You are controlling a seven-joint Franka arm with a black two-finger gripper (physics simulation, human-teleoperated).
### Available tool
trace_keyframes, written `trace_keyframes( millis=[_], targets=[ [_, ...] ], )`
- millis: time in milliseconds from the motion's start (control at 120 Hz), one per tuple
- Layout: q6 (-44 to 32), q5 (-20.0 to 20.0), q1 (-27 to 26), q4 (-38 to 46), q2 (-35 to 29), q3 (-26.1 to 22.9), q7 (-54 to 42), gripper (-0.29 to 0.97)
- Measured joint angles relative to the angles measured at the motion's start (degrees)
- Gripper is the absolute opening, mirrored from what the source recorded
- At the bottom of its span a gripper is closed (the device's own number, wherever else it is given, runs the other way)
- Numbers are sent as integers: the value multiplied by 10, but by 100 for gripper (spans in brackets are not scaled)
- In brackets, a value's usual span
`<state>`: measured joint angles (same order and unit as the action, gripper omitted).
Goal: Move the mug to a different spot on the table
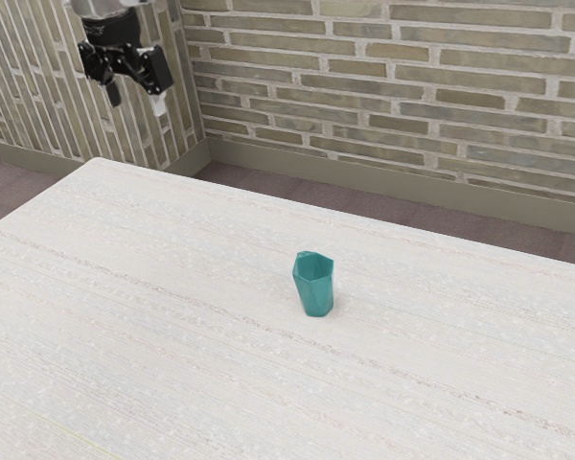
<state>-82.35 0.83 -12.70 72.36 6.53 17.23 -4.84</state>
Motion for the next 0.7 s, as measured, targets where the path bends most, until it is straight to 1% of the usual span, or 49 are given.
trace_keyframes(
  millis=[133,175,233,300,367,450,592,700],
  targets=[
    [24,-9,1,23,-27,-36,-3,68],
    [22,-10,-7,39,-31,-41,-4,68],
    [13,-9,-15,48,-19,-38,-4,68],
    [-4,-8,-7,39,27,-36,5,68],
    [-18,10,0,-4,95,-34,27,68],
    [-37,39,4,-37,157,-31,60,68],
    [-86,97,6,-64,238,-32,120,68],
    [-123,141,6,-72,287,-35,170,68]
  ],
)
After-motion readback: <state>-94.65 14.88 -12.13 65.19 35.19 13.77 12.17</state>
